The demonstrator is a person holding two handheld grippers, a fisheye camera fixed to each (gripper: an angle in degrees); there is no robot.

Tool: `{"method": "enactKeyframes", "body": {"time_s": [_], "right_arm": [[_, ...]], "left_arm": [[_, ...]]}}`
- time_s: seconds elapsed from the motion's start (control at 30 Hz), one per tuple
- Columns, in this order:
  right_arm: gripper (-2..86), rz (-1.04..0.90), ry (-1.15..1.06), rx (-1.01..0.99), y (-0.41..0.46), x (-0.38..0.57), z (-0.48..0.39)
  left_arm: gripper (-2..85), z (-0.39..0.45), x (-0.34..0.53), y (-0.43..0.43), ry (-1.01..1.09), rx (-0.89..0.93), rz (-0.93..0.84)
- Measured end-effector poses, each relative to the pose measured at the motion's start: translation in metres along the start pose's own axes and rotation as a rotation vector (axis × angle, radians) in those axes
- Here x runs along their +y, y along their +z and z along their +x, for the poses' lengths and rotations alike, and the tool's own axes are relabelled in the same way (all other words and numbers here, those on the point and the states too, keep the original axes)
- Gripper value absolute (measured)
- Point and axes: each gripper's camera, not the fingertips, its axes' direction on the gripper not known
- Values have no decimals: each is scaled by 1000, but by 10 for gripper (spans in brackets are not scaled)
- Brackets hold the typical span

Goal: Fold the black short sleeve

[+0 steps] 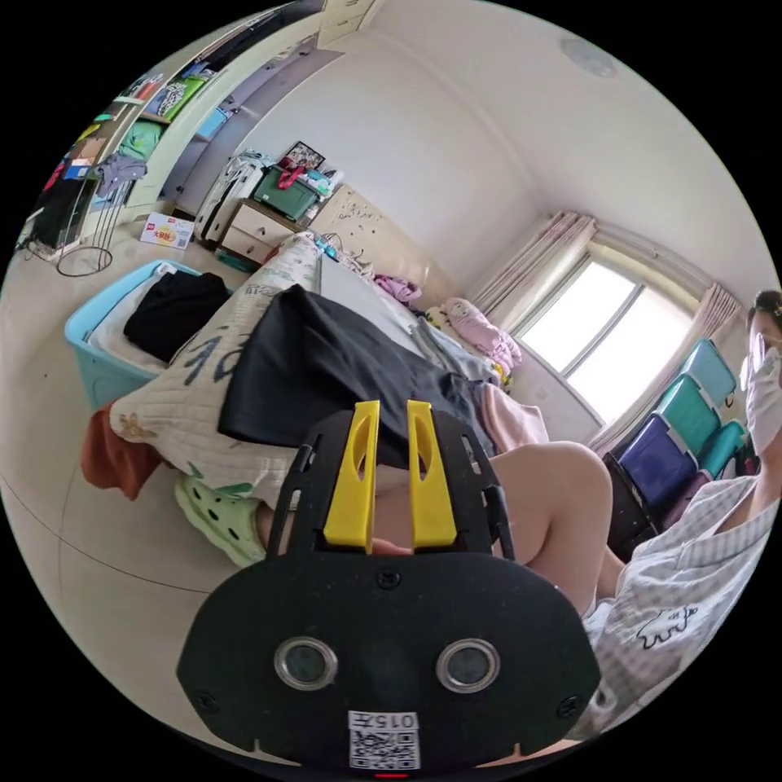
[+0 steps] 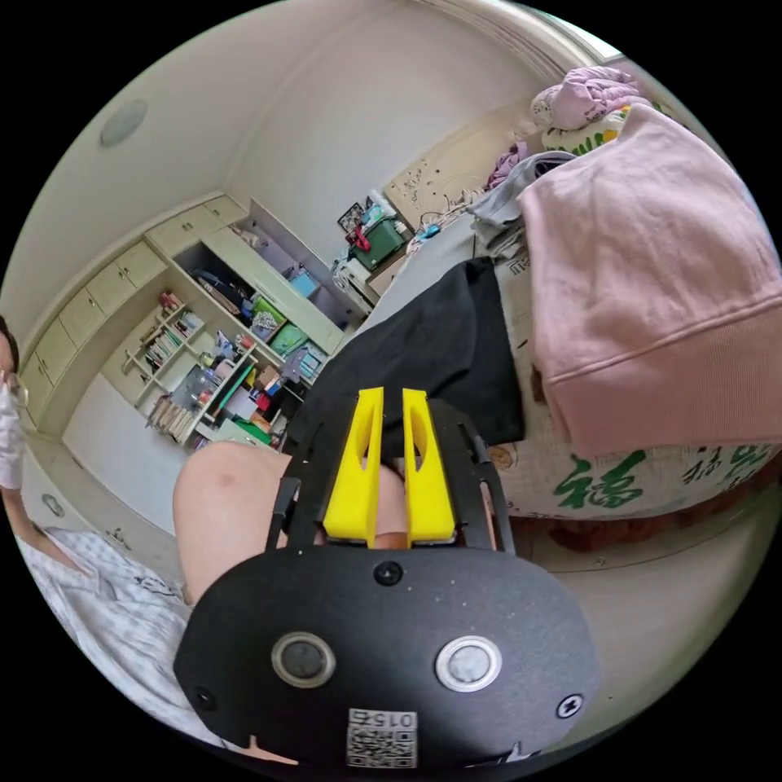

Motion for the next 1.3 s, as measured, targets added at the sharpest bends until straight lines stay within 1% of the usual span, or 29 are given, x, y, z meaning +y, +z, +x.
{"method": "enactKeyframes", "body": {"time_s": [0.07, 0.17, 0.23, 0.27, 0.3, 0.33, 0.37, 0.43, 0.5, 0.57, 0.63, 0.73, 0.87, 0.97, 1.0, 1.07, 1.13, 1.2, 1.3], "right_arm": [[25, 6, -52, 45, 6, 25, -21], [4, 57, -175, 184, 14, 67, -65], [-2, 120, -304, 388, 23, 106, -104], [-3, 137, -335, 439, 26, 116, -113], [-3, 171, -406, 527, 34, 138, -130], [-4, 203, -457, 587, 43, 161, -143], [-4, 218, -476, 608, 48, 172, -148], [-4, 220, -597, 689, 70, 209, -164], [-3, 223, -632, 703, 80, 228, -171], [1, 219, -641, 668, 86, 244, -176], [6, 204, -684, 643, 99, 266, -181], [12, 204, -759, 681, 116, 292, -188], [33, 221, -779, 703, 128, 317, -193], [55, 244, -788, 726, 137, 338, -192], [62, 250, -789, 725, 140, 344, -190], [71, 252, -783, 716, 145, 352, -188], [76, 246, -788, 716, 153, 361, -187], [77, 255, -807, 725, 158, 370, -187], [70, 267, -824, 730, 164, 386, -186]], "left_arm": [[17, 25, 9, -1, 2, -11, 34], [-3, 77, 22, -4, 38, -101, 113], [-4, 124, 29, -3, 170, -155, 174], [-3, 136, 30, -2, 208, -179, 183], [-1, 159, 30, 4, 291, -233, 190], [3, 181, 30, 12, 381, -278, 191], [10, 191, 30, 16, 427, -292, 193], [45, 231, 29, 37, 626, -302, 200], [73, 257, 26, 55, 723, -301, 185], [94, 279, 22, 73, 781, -273, 174], [130, 303, 12, 94, 833, -188, 156], [161, 328, -1, 112, 832, -91, 147], [166, 352, 3, 133, 814, -4, 104], [169, 369, 23, 148, 895, -54, 59], [171, 372, 28, 150, 877, -96, 34], [172, 376, 36, 152, 888, -104, -5], [160, 384, 47, 151, 918, -157, 34], [155, 389, 51, 156, 927, -198, 20], [145, 395, 55, 169, 956, -189, -56]]}}
